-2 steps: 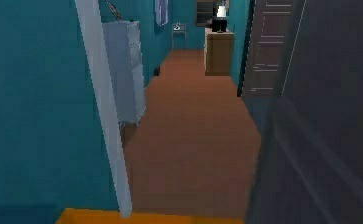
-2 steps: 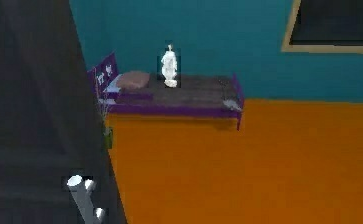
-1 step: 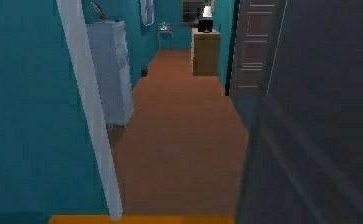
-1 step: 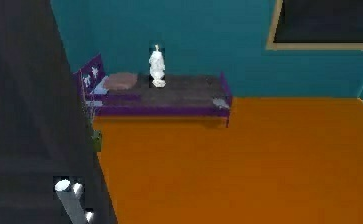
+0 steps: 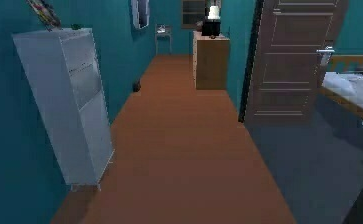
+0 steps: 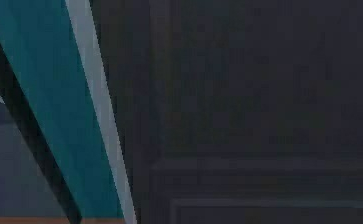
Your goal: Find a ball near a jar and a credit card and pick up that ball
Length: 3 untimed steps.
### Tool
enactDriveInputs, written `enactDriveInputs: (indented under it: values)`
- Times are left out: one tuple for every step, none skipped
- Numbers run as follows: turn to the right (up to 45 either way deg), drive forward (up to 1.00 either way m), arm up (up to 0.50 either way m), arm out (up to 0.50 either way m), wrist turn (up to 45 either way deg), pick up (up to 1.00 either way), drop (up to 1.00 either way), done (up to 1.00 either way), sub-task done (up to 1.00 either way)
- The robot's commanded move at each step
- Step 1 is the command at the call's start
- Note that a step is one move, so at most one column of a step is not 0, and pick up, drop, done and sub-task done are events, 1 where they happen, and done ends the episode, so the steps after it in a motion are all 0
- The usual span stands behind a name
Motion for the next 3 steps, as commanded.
enactDriveInputs:
  values:
    - [0.0,1.0,0.0,0.0,0.0,0.0,0.0,0.0,0.0]
    - [0.0,1.0,0.0,0.0,0.0,0.0,0.0,0.0,0.0]
    - [0.0,1.0,0.0,0.0,0.0,0.0,0.0,0.0,0.0]
